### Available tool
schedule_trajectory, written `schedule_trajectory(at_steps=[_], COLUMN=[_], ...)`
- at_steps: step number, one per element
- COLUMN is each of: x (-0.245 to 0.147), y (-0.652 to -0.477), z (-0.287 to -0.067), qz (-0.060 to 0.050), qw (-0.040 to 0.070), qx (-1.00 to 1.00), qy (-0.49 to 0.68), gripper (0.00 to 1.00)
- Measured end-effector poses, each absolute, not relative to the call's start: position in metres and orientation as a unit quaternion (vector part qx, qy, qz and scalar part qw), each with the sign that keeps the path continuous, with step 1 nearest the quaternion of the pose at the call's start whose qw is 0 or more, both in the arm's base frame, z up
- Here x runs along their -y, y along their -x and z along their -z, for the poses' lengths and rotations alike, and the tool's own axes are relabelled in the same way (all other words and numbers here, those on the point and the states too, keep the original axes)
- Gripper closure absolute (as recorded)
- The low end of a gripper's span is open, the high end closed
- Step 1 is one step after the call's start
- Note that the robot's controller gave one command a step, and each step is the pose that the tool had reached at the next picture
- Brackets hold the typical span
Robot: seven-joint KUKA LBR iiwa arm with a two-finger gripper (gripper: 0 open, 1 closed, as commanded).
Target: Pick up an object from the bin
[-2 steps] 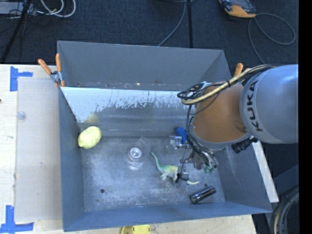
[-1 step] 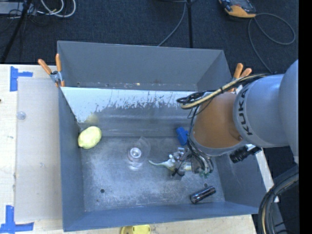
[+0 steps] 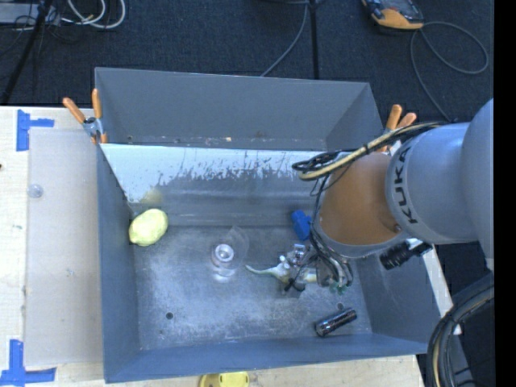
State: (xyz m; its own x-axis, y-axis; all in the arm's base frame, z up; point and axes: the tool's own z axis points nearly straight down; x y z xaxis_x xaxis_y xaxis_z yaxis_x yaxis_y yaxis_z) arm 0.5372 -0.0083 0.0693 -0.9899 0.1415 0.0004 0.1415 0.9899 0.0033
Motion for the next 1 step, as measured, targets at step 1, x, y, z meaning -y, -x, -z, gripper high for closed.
schedule_trajectory(at_steps=[1], x=[0.0099], y=[-0.5256], z=[-0.1021], qz=[0.002], qw=[0.006], qx=[0.997], qy=[0.072], gripper=[1.0])
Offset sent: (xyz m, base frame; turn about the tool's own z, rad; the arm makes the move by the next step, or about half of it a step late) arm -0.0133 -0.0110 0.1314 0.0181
